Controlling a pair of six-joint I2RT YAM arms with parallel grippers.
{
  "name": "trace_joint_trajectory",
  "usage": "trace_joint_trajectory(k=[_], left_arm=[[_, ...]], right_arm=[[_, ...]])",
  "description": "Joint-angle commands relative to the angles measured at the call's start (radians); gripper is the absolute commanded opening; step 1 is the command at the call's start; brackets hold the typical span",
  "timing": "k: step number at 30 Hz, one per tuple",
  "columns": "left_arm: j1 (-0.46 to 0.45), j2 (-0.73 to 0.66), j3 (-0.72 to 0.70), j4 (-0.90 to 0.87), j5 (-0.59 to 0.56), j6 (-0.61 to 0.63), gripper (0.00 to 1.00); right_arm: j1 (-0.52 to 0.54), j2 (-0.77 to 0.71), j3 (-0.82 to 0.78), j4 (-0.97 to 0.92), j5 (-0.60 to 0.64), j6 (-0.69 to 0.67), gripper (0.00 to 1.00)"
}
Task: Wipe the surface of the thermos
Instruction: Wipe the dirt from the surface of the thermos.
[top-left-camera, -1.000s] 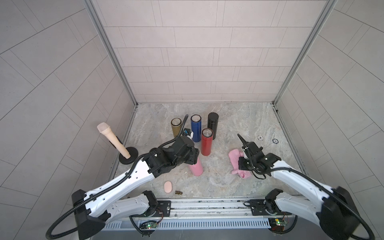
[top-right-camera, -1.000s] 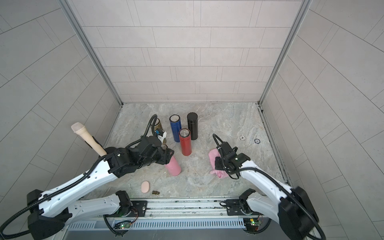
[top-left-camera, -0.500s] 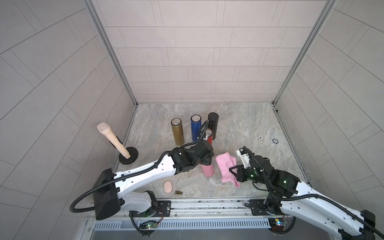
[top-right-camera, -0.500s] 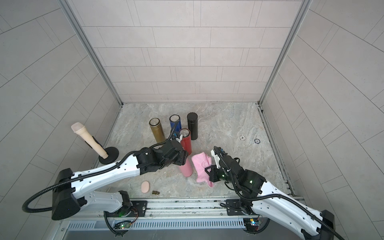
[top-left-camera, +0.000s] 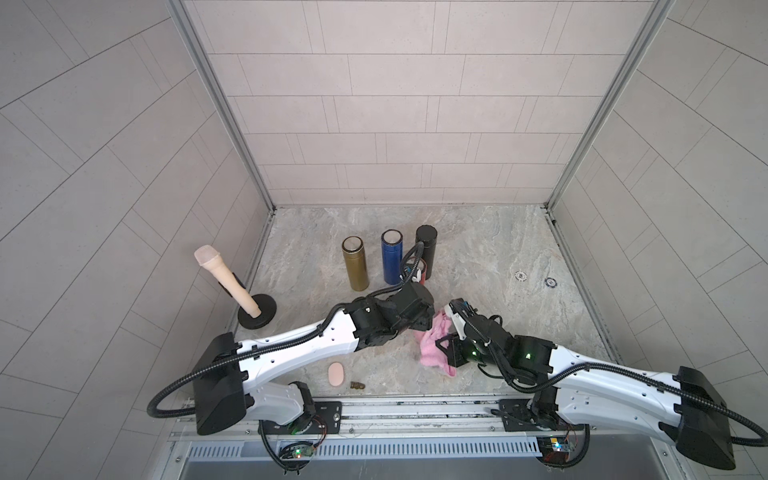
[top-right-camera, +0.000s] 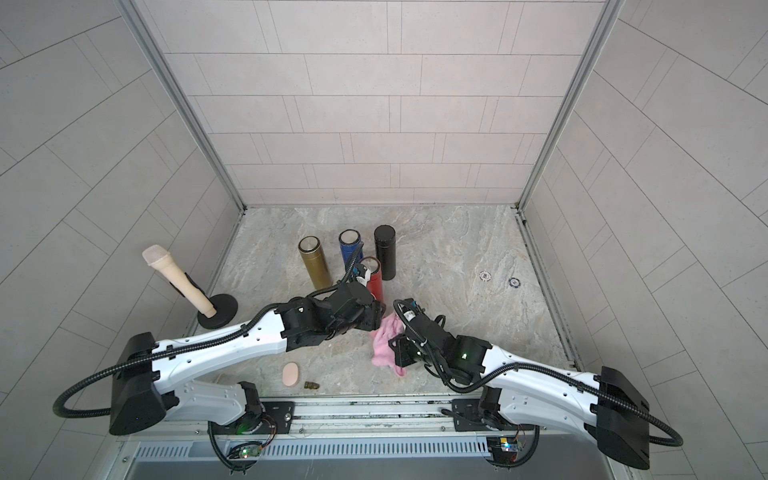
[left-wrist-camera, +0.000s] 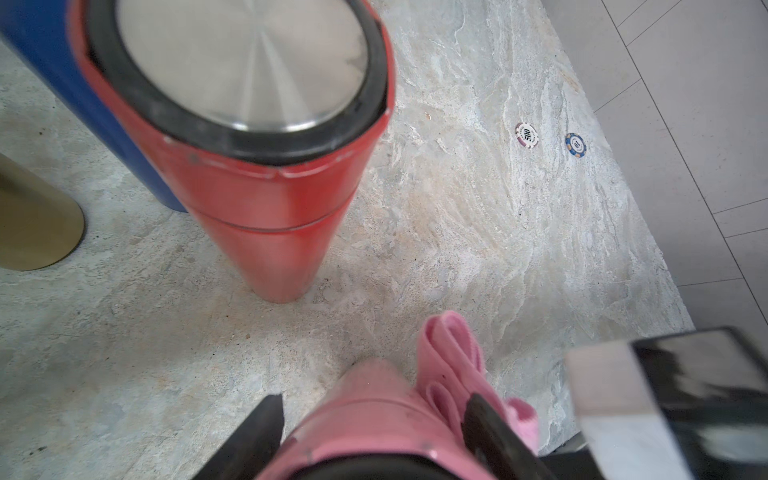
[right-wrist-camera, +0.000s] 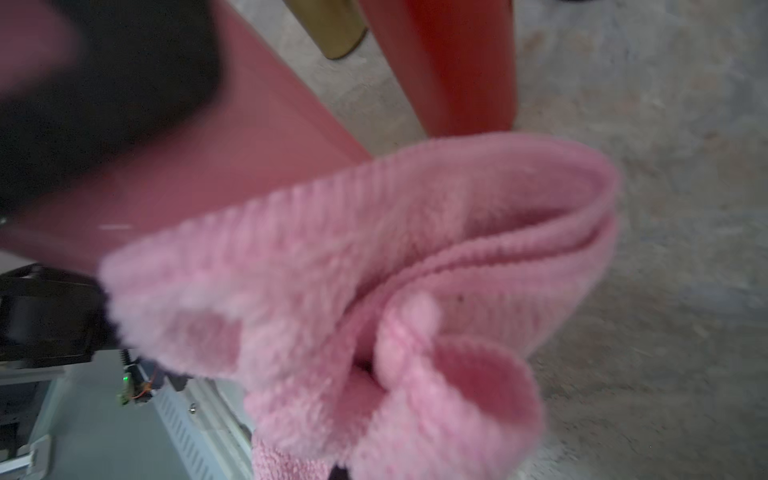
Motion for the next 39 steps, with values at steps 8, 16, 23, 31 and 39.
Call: trace_joint_trajectory(k=[8,16,23,31,39], left_arm=[[-0.07,0.078,0.175,-0.15,-0.188,-0.063,0.0],[-0.091,0.163,0.282,-0.198,-0.218,-0.112,0.0],[-0.099,0.186,0.302,-0.186,-0.189,-0.1,0.0],[-0.099,0.165,0.276,-0.154,-0.121,0.095,0.0],[-0.099,0.031,0.136,-0.03,-0.012,0.41,0.0]], right_arm=[[0.004,-0.317,-0.113,-0.096,0.08,0.024,0.0],[0.007,-0.177,0.035,0.07,-0.053,-0.088,0.0],[0.009,-0.078,-0.073,0.14,-0.033,-0.012,0.0],[-0.002,-0.368,-0.196,-0.181,0.136,0.089,0.0],[-0.337,-0.402,-0.205,-0.168,-0.249,0.006,0.0]])
